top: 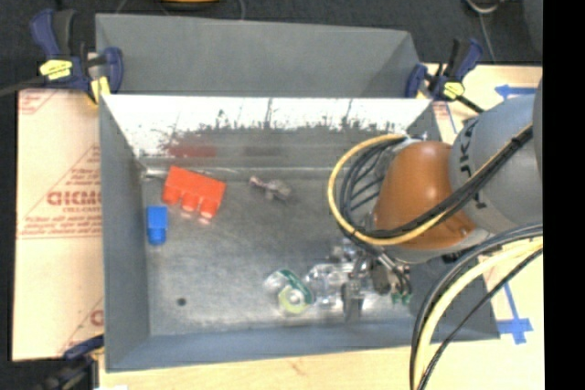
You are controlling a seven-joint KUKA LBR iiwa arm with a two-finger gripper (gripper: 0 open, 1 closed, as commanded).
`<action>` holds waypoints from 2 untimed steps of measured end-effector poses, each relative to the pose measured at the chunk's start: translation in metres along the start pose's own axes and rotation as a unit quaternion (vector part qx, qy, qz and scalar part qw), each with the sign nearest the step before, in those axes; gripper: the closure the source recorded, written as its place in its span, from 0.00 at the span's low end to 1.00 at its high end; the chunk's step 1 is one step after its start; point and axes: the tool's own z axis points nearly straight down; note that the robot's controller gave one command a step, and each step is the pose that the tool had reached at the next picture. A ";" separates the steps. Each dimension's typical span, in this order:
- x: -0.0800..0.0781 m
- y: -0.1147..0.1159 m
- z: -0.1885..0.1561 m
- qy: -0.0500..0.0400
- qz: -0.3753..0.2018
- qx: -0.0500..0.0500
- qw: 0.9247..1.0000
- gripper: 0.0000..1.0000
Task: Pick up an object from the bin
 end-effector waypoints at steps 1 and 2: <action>-0.001 -0.002 -0.066 -0.008 -0.001 -0.002 1.000 1.00; -0.002 -0.003 -0.079 -0.006 -0.001 -0.002 1.000 1.00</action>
Offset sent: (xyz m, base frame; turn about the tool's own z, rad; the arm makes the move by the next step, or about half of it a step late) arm 0.0000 -0.0001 0.0625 0.0000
